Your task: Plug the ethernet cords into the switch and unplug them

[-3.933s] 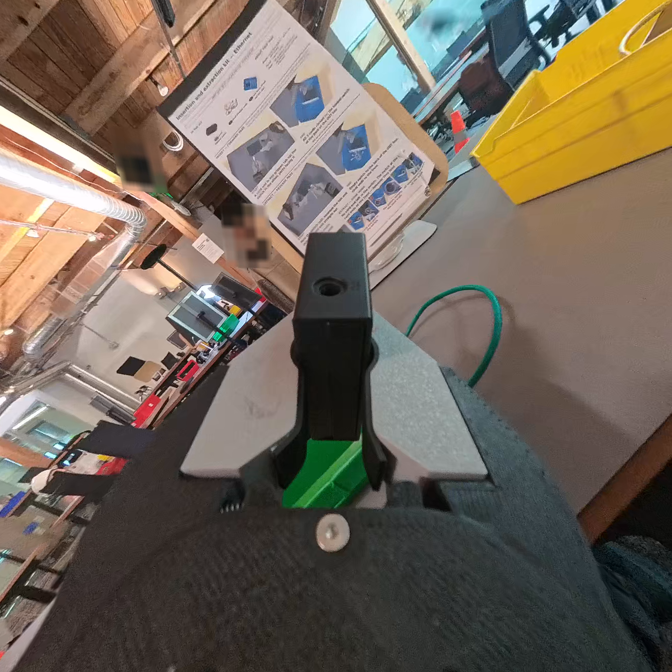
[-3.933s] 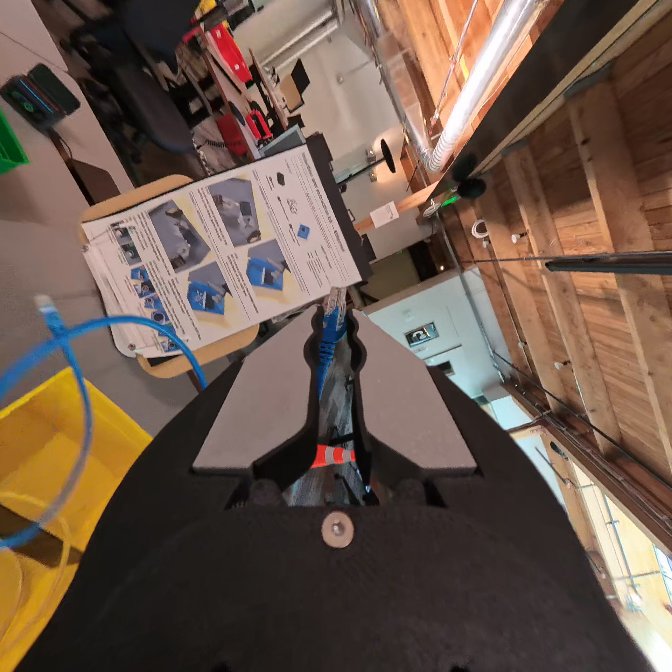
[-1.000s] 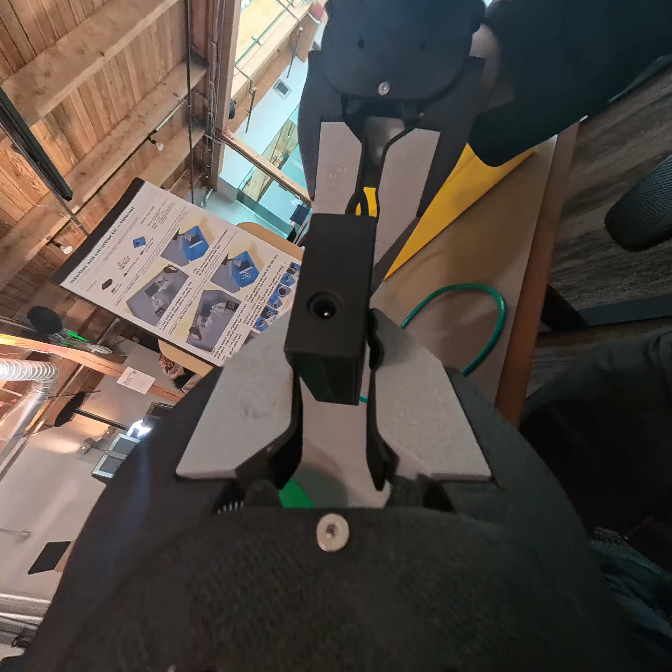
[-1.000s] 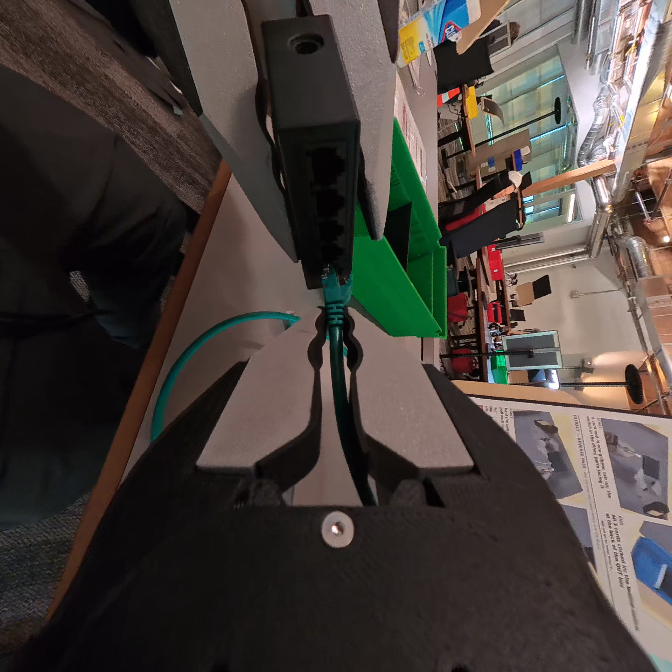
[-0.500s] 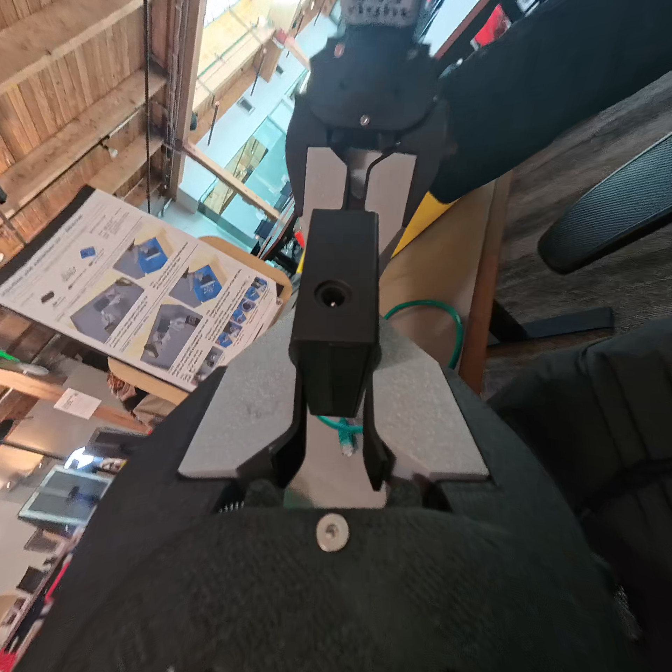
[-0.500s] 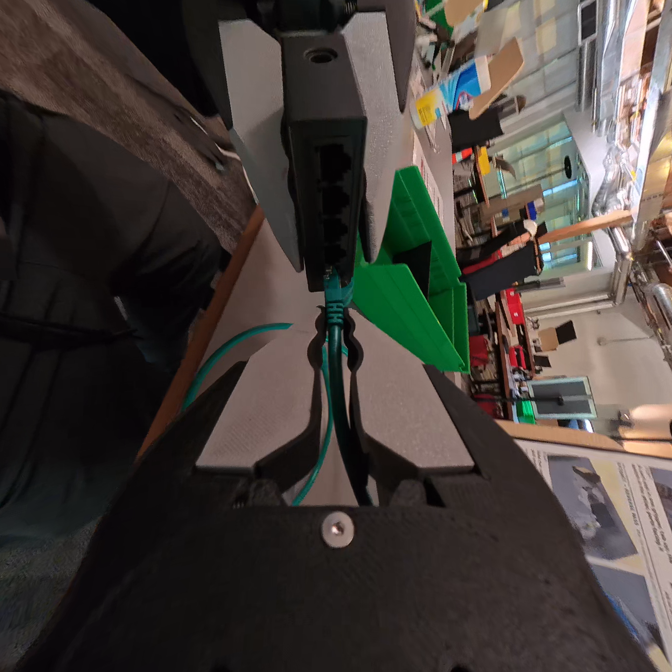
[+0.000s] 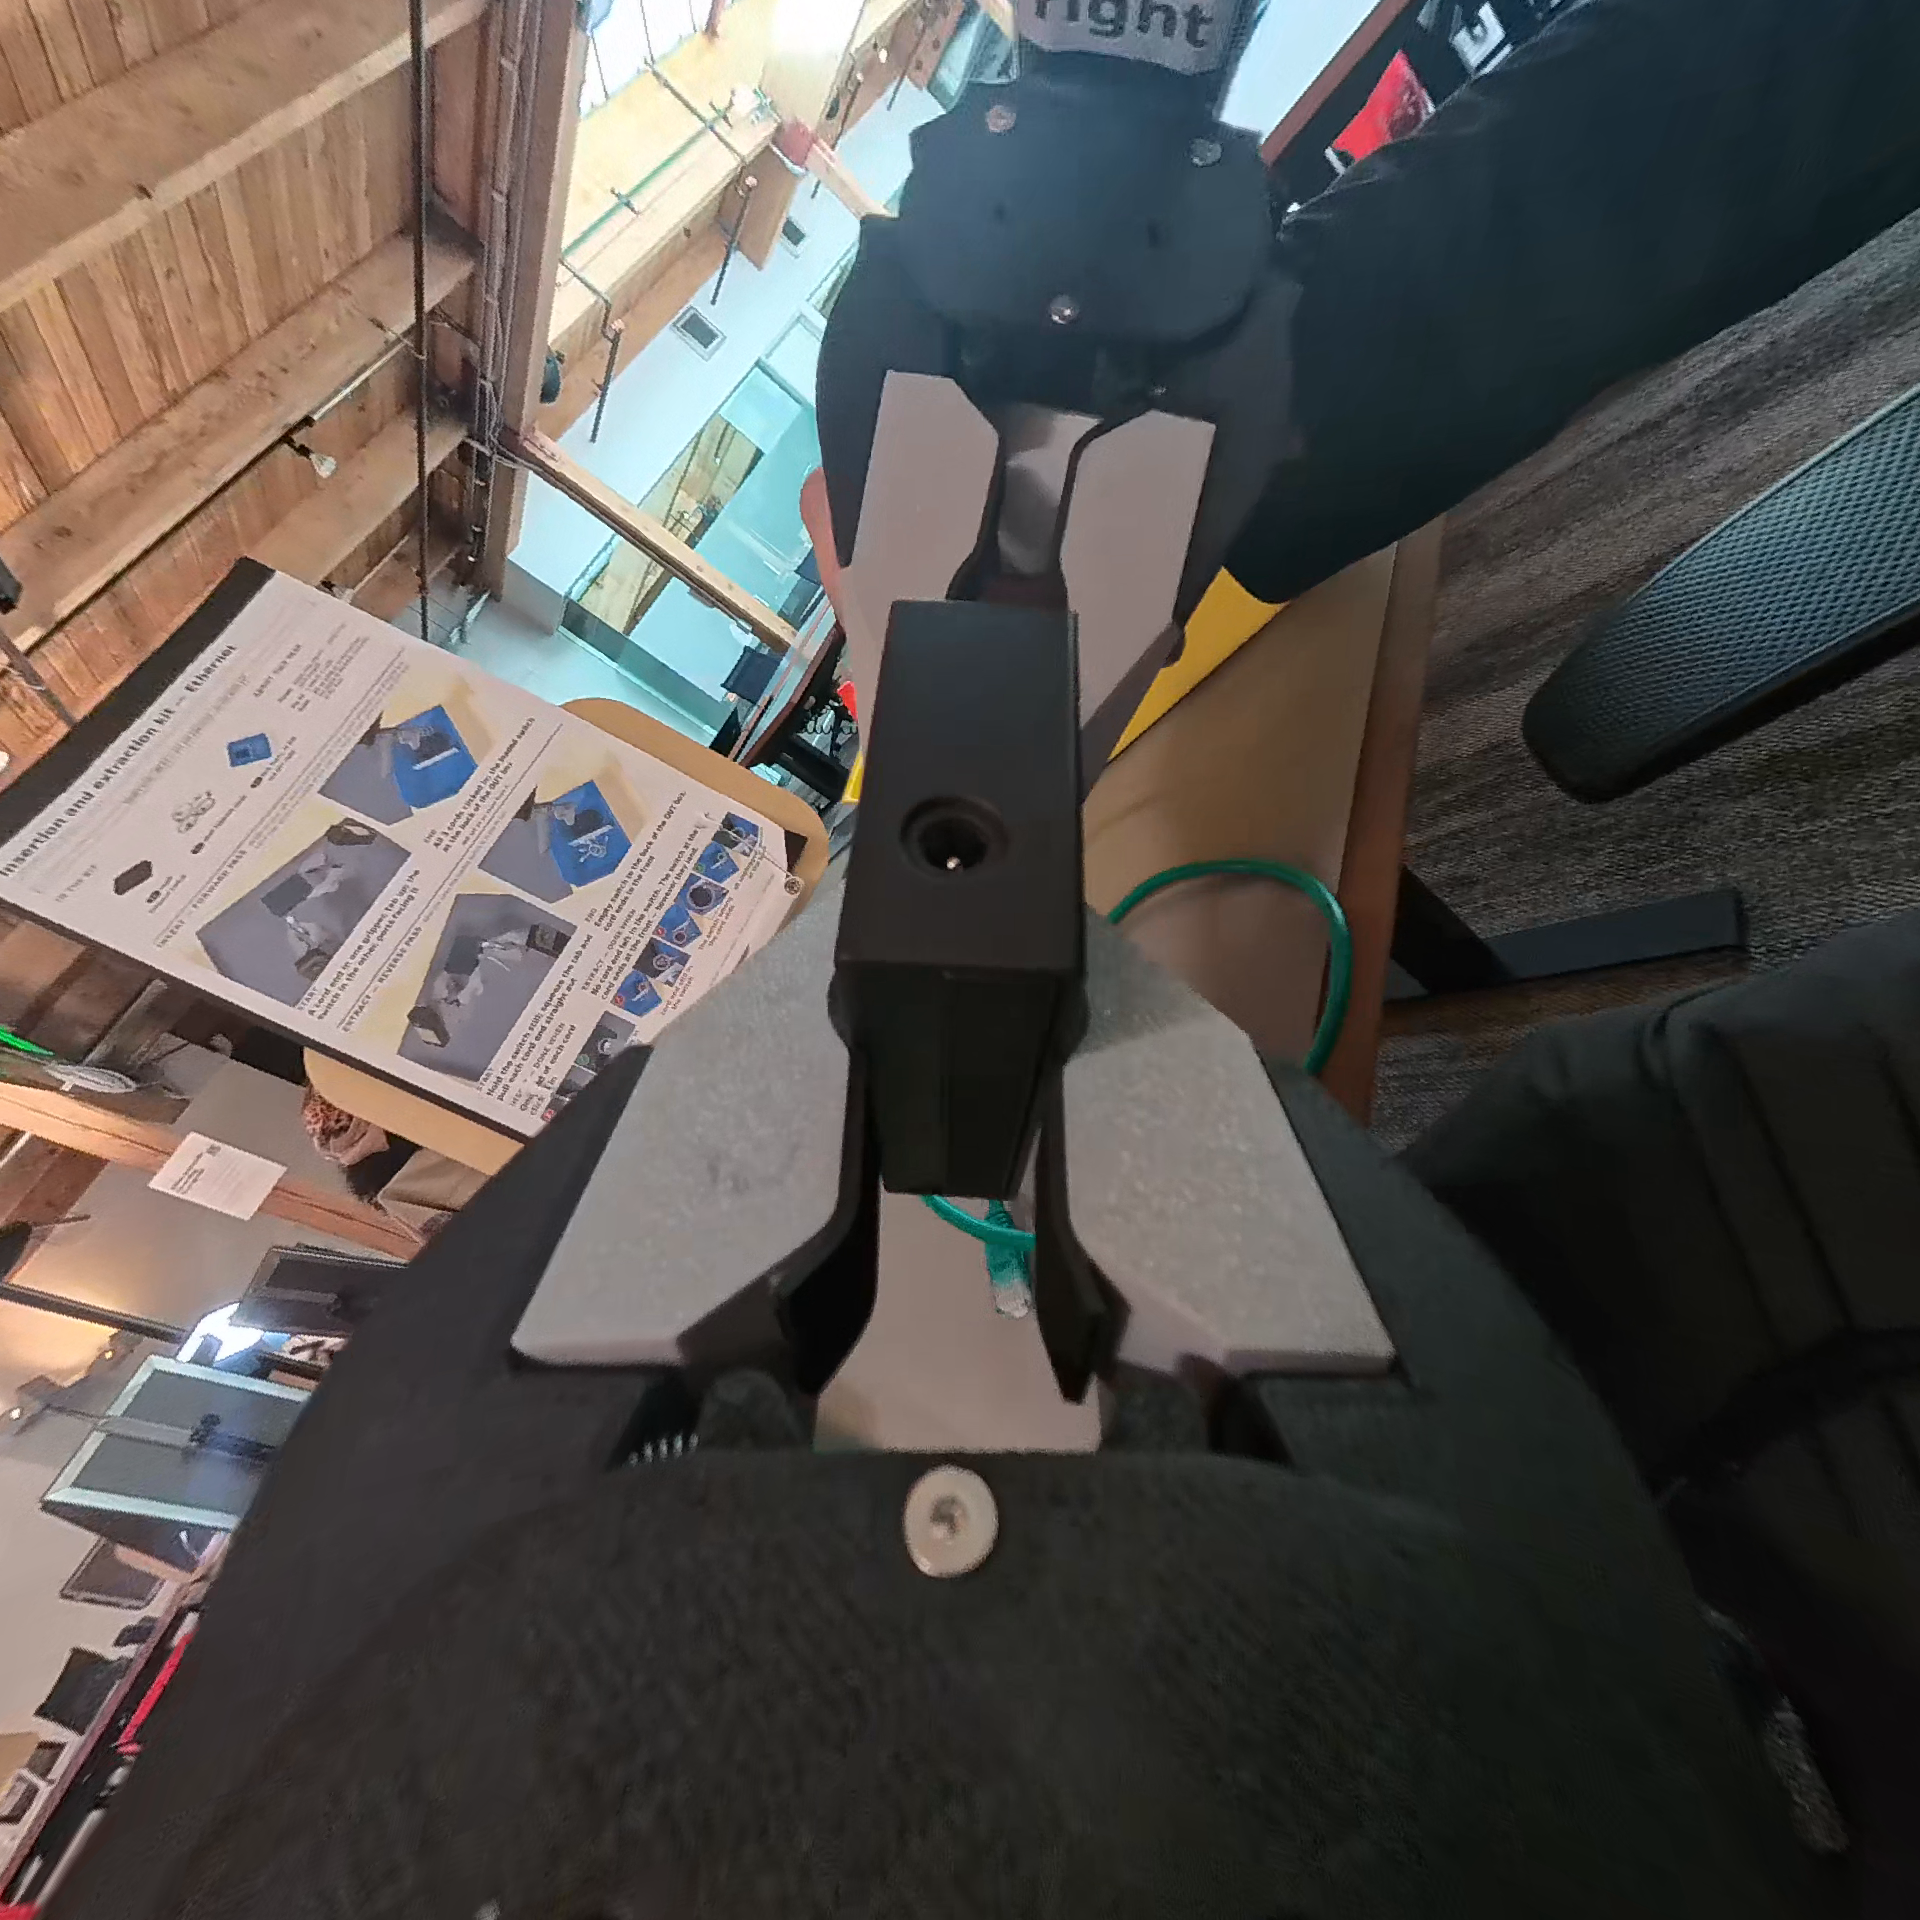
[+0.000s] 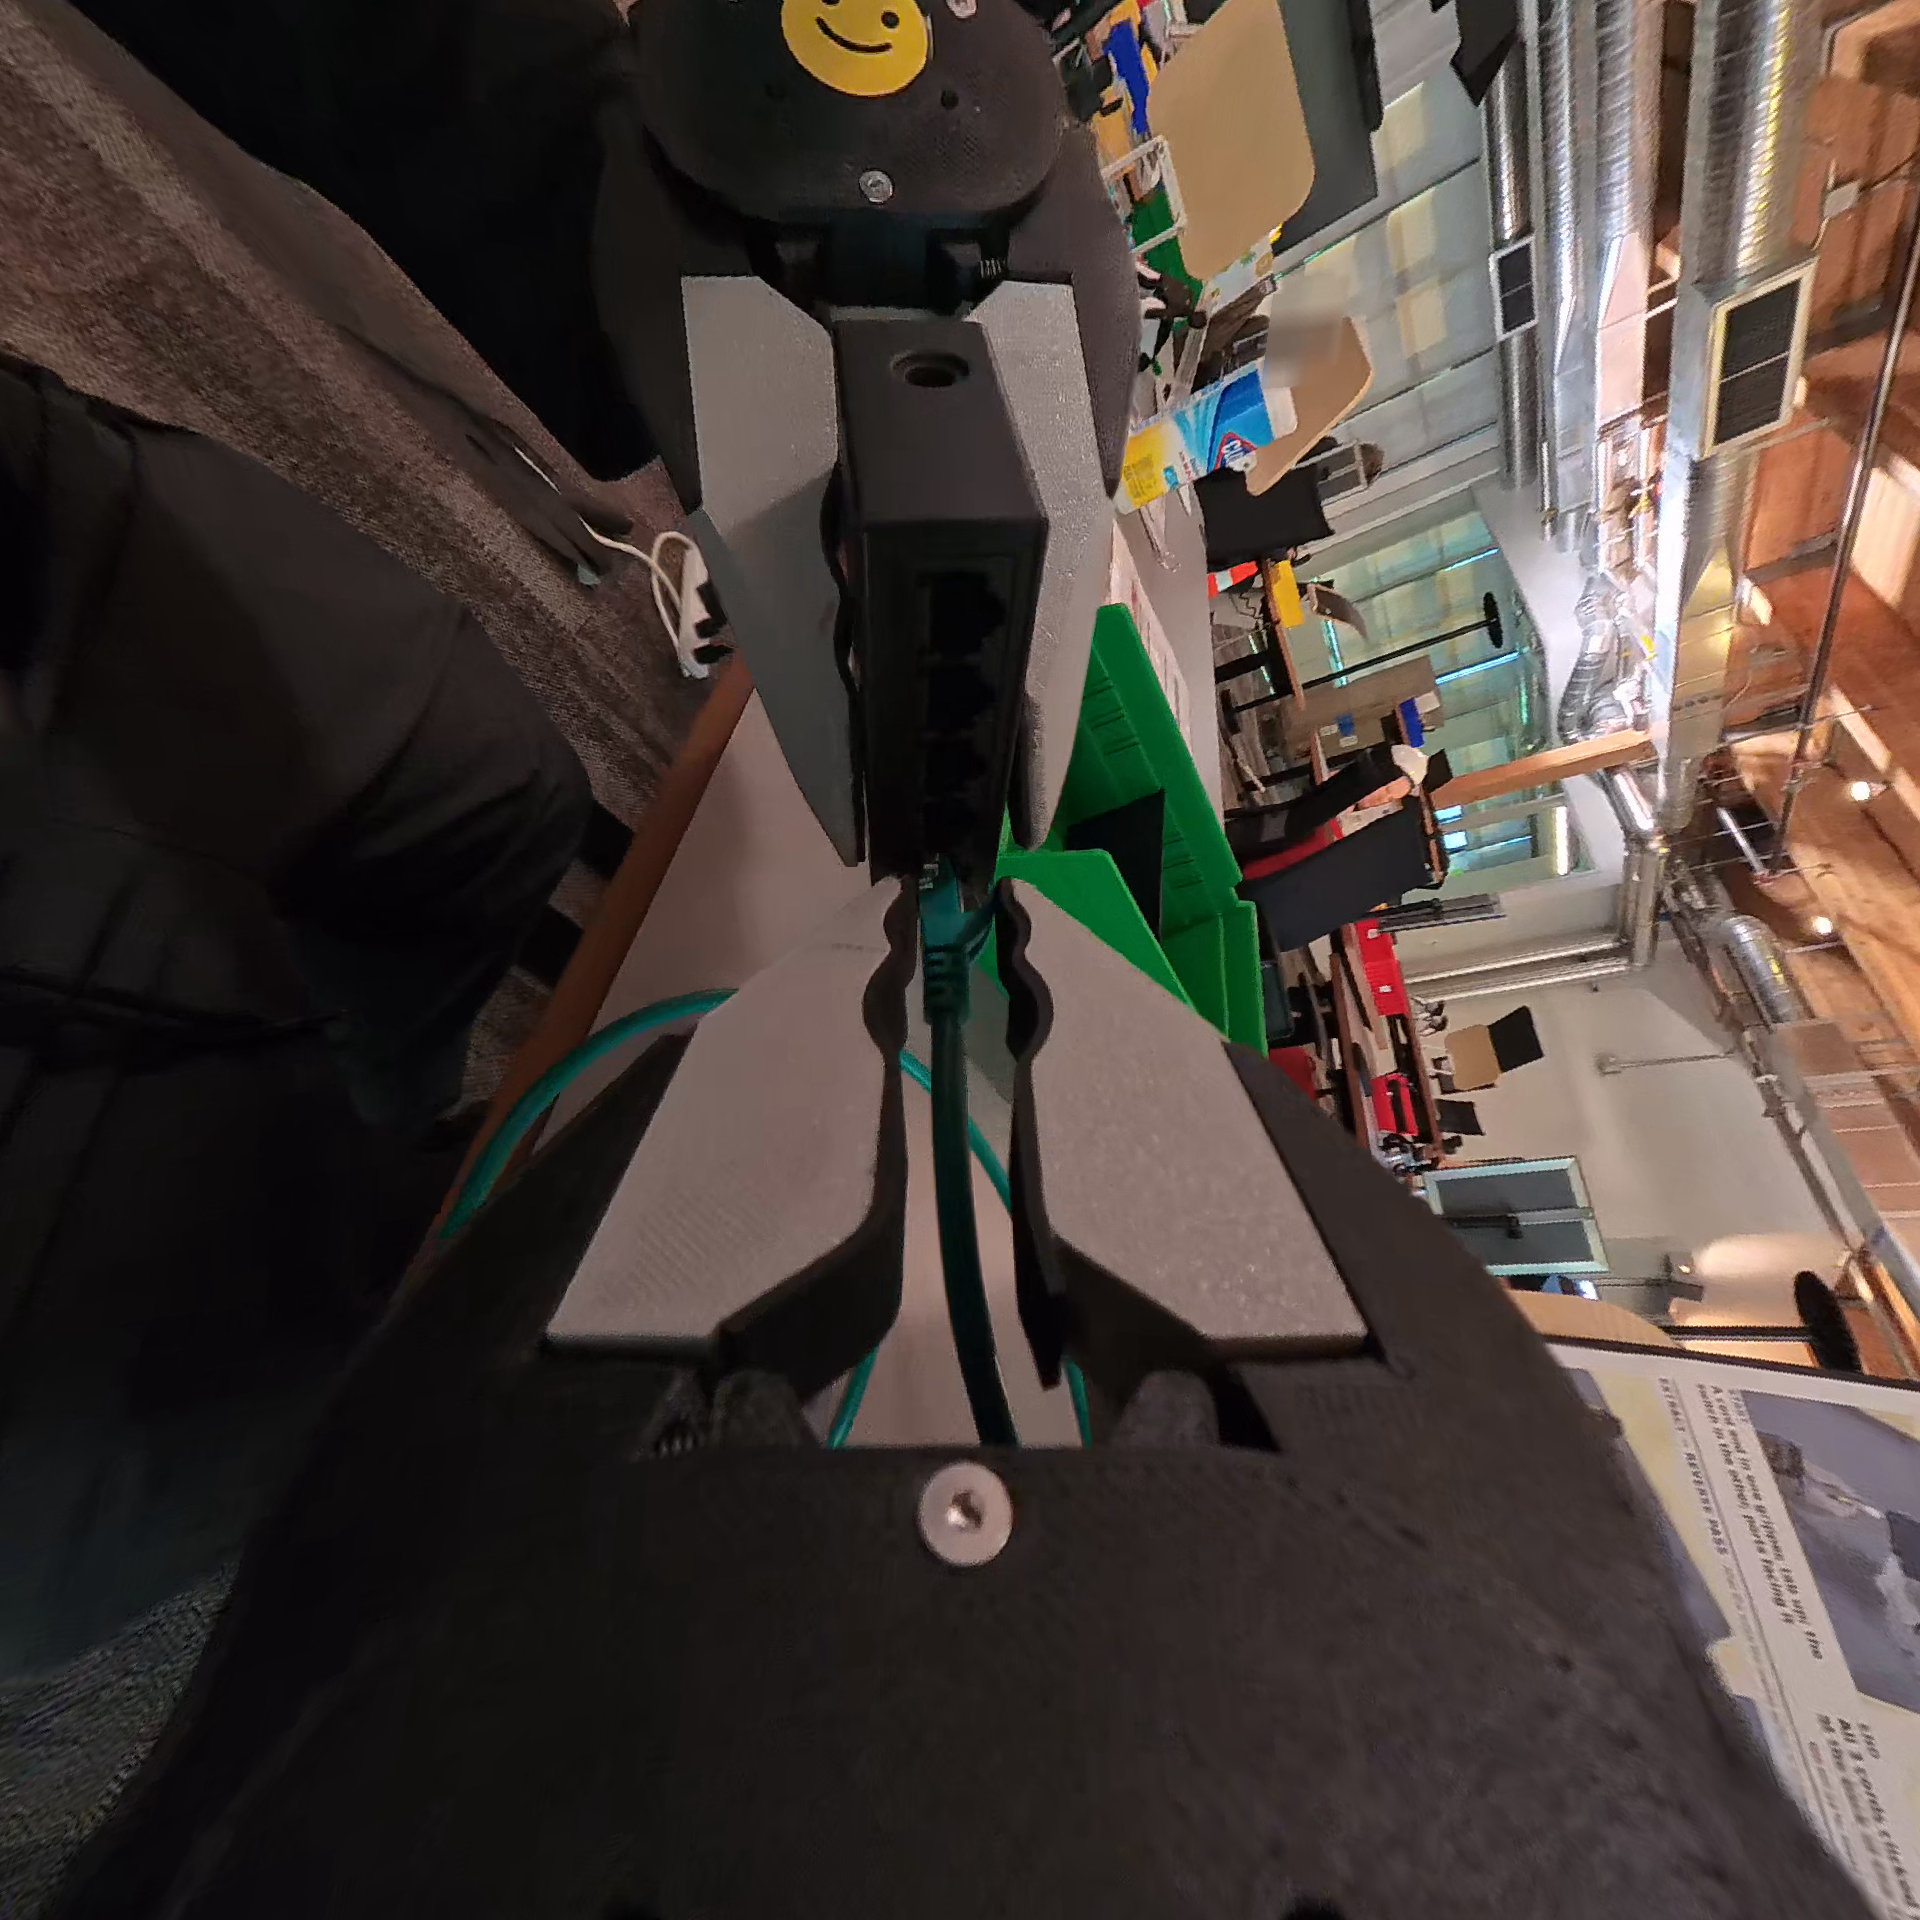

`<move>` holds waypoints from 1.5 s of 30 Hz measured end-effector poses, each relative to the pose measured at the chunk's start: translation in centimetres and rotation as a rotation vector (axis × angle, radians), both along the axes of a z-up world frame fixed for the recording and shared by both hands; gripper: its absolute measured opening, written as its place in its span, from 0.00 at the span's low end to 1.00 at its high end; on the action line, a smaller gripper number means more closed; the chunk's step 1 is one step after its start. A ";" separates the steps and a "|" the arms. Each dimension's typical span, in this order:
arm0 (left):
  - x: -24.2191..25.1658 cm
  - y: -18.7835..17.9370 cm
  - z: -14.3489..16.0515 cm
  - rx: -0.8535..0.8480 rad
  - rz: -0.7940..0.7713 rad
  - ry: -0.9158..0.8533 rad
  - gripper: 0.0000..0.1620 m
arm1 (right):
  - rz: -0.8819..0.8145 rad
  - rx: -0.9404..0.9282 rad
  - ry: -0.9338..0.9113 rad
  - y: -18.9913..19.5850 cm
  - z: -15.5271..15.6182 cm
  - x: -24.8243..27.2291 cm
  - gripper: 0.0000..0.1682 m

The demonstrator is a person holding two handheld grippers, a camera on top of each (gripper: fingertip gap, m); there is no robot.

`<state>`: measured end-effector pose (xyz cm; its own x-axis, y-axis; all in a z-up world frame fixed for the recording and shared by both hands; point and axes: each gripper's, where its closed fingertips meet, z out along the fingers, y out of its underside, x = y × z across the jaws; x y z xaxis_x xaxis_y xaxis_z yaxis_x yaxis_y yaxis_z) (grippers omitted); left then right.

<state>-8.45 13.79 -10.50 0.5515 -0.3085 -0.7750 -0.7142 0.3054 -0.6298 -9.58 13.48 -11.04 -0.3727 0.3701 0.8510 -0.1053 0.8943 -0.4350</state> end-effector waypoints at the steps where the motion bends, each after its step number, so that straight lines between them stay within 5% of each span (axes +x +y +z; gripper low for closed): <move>1: 0.0 0.0 0.0 -0.003 0.001 0.002 0.17 | -0.001 0.002 -0.007 0.0 0.0 -0.1 0.06; 13: 0.0 0.0 -0.3 -0.014 -0.016 -0.005 0.17 | -0.003 0.041 -0.144 0.1 -1.0 -0.8 0.06; 15: 2.1 -0.6 0.2 -0.020 -0.117 -0.057 0.17 | 0.002 0.046 -0.206 -0.7 -2.3 -1.3 0.06; 32: -3.3 0.6 -0.5 -0.046 0.063 -0.052 0.19 | -0.132 -0.013 -0.073 1.6 -0.5 -2.1 0.06; 45: -1.4 1.1 -2.0 -0.059 0.033 0.014 0.17 | -0.058 0.035 -0.087 0.1 -0.7 -0.1 0.06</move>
<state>-9.86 14.84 -12.46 0.5513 -0.3359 -0.7637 -0.7322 0.2441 -0.6359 -9.63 13.62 -11.69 -0.4246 0.3632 0.8293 -0.0165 0.9127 -0.4082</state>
